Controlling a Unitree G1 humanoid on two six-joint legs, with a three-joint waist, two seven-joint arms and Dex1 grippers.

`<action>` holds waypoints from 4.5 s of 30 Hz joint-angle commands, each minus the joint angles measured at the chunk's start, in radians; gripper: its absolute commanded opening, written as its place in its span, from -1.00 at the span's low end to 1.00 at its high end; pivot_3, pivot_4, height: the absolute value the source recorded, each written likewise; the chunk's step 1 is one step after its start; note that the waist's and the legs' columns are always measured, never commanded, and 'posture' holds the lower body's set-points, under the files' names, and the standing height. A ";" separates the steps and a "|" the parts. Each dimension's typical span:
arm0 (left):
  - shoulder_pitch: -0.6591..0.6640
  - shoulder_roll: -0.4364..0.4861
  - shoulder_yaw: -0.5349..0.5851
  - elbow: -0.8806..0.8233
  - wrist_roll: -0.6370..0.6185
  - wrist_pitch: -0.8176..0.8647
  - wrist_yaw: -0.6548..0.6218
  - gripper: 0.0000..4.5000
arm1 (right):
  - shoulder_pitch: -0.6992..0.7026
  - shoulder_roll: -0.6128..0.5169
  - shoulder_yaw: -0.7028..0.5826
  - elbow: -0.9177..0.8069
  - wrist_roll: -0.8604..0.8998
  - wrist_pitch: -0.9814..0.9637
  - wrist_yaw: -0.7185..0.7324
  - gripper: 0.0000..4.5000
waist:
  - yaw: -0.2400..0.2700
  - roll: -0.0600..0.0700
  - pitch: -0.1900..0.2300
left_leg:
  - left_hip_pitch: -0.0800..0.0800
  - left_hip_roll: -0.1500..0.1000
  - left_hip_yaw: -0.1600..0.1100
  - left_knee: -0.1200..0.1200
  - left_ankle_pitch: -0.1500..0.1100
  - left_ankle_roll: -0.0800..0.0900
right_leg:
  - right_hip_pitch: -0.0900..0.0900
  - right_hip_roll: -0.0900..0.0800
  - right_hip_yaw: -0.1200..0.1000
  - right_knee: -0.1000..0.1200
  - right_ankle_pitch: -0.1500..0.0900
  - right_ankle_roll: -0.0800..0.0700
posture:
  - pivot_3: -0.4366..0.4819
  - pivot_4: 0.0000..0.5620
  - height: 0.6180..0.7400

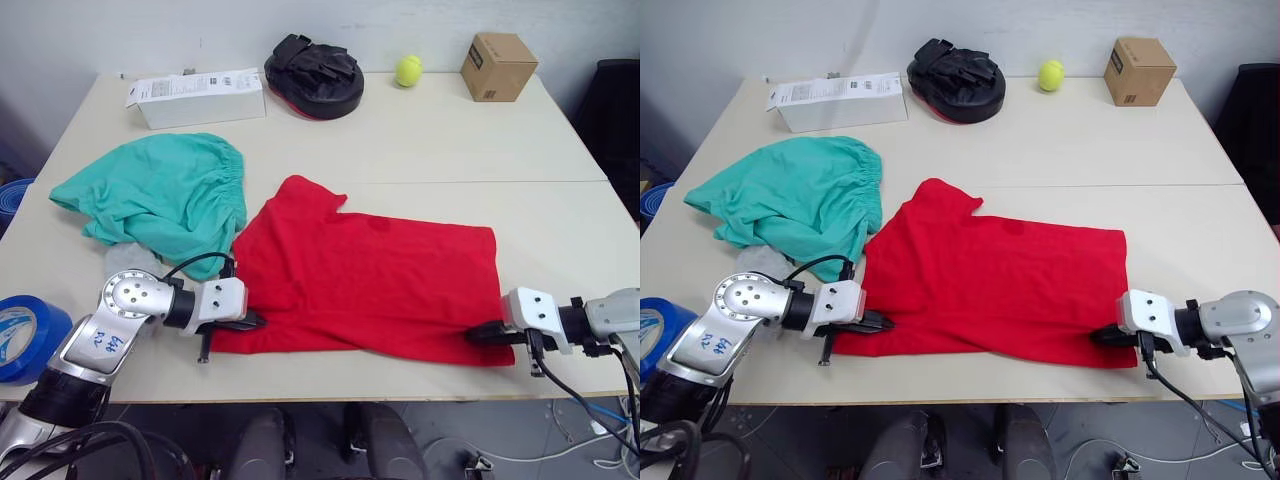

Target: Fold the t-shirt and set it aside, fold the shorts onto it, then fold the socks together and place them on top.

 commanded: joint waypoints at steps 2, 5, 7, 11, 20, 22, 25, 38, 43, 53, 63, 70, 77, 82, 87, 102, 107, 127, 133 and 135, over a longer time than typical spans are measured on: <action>-0.061 -0.003 0.003 0.100 0.045 -0.035 0.014 -0.99 | -0.051 0.013 0.014 0.098 -0.036 -0.025 -0.026 -1.00 | 0.000 -0.002 -0.002 | 0.000 0.000 0.000 0.000 0.000 0.000 | 0.000 0.000 0.000 0.000 0.000 0.000 | -0.05 -0.47 1.00; -0.094 -0.007 0.006 0.142 0.043 -0.038 0.000 -0.99 | -0.074 0.011 0.016 0.126 -0.020 -0.036 -0.002 -1.00 | 0.000 -0.002 -0.002 | 0.000 0.000 0.000 0.000 0.000 0.000 | 0.000 0.000 0.000 0.001 0.000 0.000 | -0.05 -0.47 1.00; -0.102 -0.002 0.008 0.141 0.019 -0.020 -0.031 -0.99 | -0.068 0.001 0.019 0.124 -0.006 -0.046 0.033 -1.00 | 0.000 -0.002 -0.002 | -0.001 0.000 0.000 0.000 0.000 0.000 | -0.001 0.000 0.000 0.000 0.000 0.000 | -0.05 -0.47 1.00; -0.060 0.021 0.039 0.037 -0.124 0.091 -0.145 -0.99 | -0.019 -0.015 -0.004 0.014 0.082 0.021 0.096 -1.00 | 0.000 -0.002 -0.002 | -0.002 0.000 0.000 0.000 0.000 0.000 | -0.001 0.000 -0.001 0.000 0.000 0.000 | -0.05 -0.47 1.00; -0.023 0.012 0.064 -0.191 -0.217 0.264 -0.089 -0.99 | 0.021 -0.020 -0.025 -0.198 0.152 0.124 0.075 -1.00 | 0.001 -0.002 -0.001 | -0.002 0.000 -0.001 0.000 0.000 0.000 | -0.001 -0.001 0.000 0.000 0.000 0.000 | -0.05 -0.47 1.00; -0.009 0.011 0.035 -0.179 -0.152 0.233 -0.054 -0.99 | 0.017 -0.008 -0.009 -0.237 0.168 0.145 0.068 -1.00 | 0.001 -0.002 -0.001 | -0.002 0.000 -0.001 0.000 0.000 0.000 | -0.001 -0.001 0.000 0.000 0.000 0.000 | -0.05 -0.47 1.00; 0.031 0.020 -0.002 -0.157 -0.091 0.210 -0.037 -0.99 | -0.004 0.035 0.027 -0.283 0.175 0.187 0.035 -1.00 | -0.002 -0.002 -0.001 | -0.002 0.000 -0.001 0.000 0.000 0.000 | -0.001 0.000 0.000 0.000 0.000 0.000 | -0.05 -0.47 1.00; 0.106 0.036 -0.052 -0.079 0.026 0.077 0.005 -0.99 | -0.103 0.166 0.249 -0.260 -0.048 0.214 -0.105 -1.00 | 0.000 -0.001 -0.003 | -0.002 0.000 -0.001 -0.001 0.000 0.000 | -0.002 -0.001 0.000 0.000 0.000 0.000 | -0.05 -0.47 1.00; 0.123 0.066 -0.050 -0.058 0.033 0.028 -0.021 -0.99 | -0.055 0.062 0.175 -0.179 -0.041 0.153 -0.067 -1.00 | 0.000 0.000 -0.006 | 0.000 0.000 -0.001 -0.001 0.000 0.000 | -0.001 -0.001 0.000 0.000 0.000 0.000 | -0.05 -0.47 1.00; 0.144 0.090 -0.045 -0.035 0.037 -0.037 -0.023 -0.99 | -0.011 -0.104 0.033 0.098 -0.031 -0.026 0.013 -1.00 | -0.003 0.002 -0.012 | 0.002 0.000 0.000 -0.003 -0.001 0.001 | 0.001 -0.001 0.000 -0.001 0.000 -0.001 | -0.05 -0.47 1.00; 0.123 0.054 -0.004 -0.075 -0.071 0.002 -0.043 -0.99 | -0.033 -0.013 -0.001 -0.254 0.239 0.252 -0.006 -1.00 | -0.006 0.008 -0.014 | 0.000 0.001 0.000 -0.003 -0.001 0.000 | -0.001 -0.001 0.001 -0.001 0.000 -0.001 | -0.05 -0.47 1.00; 0.124 0.044 0.007 -0.123 -0.105 0.067 -0.039 -0.99 | -0.002 0.067 0.115 -0.294 0.091 0.220 -0.083 -1.00 | 0.003 0.007 -0.014 | -0.002 0.000 -0.001 -0.003 -0.001 0.001 | -0.001 -0.002 0.000 -0.002 0.000 0.000 | -0.05 -0.47 1.00; 0.127 0.044 0.009 -0.138 -0.099 0.107 -0.037 -0.99 | 0.018 0.021 0.132 -0.149 -0.041 0.137 -0.114 -1.00 | 0.000 0.006 -0.015 | -0.001 0.000 -0.001 -0.003 -0.001 0.001 | -0.001 -0.001 0.000 -0.002 0.000 0.000 | -0.05 -0.47 1.00; 0.147 0.061 0.012 -0.137 -0.090 0.104 -0.050 -0.99 | 0.093 -0.076 0.032 -0.078 0.006 0.068 -0.043 -1.00 | 0.015 0.006 -0.015 | -0.001 -0.001 -0.001 -0.002 -0.003 0.003 | 0.000 -0.002 -0.001 -0.004 0.000 0.000 | -0.05 -0.47 1.00; 0.167 0.076 0.022 -0.106 -0.068 0.063 -0.050 -0.99 | 0.105 -0.134 -0.014 0.032 -0.017 -0.047 -0.012 -1.00 | 0.011 0.004 -0.016 | -0.001 0.000 -0.001 -0.002 -0.003 0.003 | 0.001 -0.002 -0.001 -0.005 0.000 0.000 | -0.05 -0.47 1.00; 0.353 0.127 0.279 -0.350 -0.217 0.122 -0.020 -0.14 | 0.404 -0.074 -0.308 -0.163 0.077 -0.219 0.000 -0.10 | 0.013 0.005 -0.014 | -0.002 0.000 -0.001 -0.006 -0.002 0.002 | 0.001 -0.001 -0.001 -0.009 0.001 0.002 | -0.05 -0.47 1.00; 0.391 0.121 0.252 -0.304 -0.130 0.006 -0.001 0.58 | 0.436 -0.040 -0.292 -0.096 -0.006 -0.380 -0.066 0.69 | 0.008 0.005 -0.014 | -0.001 0.000 -0.001 -0.008 -0.003 0.002 | 0.001 -0.001 0.000 -0.009 0.001 0.002 | -0.05 -0.47 1.00; 0.301 0.056 0.141 -0.147 0.034 -0.117 0.074 -0.31 | 0.238 -0.034 -0.101 0.167 -0.159 -0.541 -0.200 -0.32 | -0.002 -0.004 -0.018 | 0.017 0.000 0.000 -0.017 -0.004 0.002 | 0.017 -0.001 0.001 -0.016 0.002 0.001 | -0.05 -0.47 1.00; 0.304 0.058 0.139 -0.154 0.019 -0.100 0.061 -0.99 | 0.244 -0.052 -0.086 0.181 -0.129 -0.566 -0.184 -1.00 | -0.002 -0.003 -0.018 | 0.017 0.000 0.000 -0.017 -0.003 0.001 | 0.016 -0.002 0.001 -0.016 0.002 0.001 | -0.05 -0.47 1.00; 0.313 0.062 0.139 -0.163 0.001 -0.095 0.044 -0.99 | 0.254 -0.064 -0.085 0.174 -0.105 -0.567 -0.157 -1.00 | -0.002 -0.003 -0.018 | 0.017 0.000 0.000 -0.017 -0.003 0.001 | 0.016 -0.002 0.001 -0.016 0.002 0.001 | -0.05 -0.47 1.00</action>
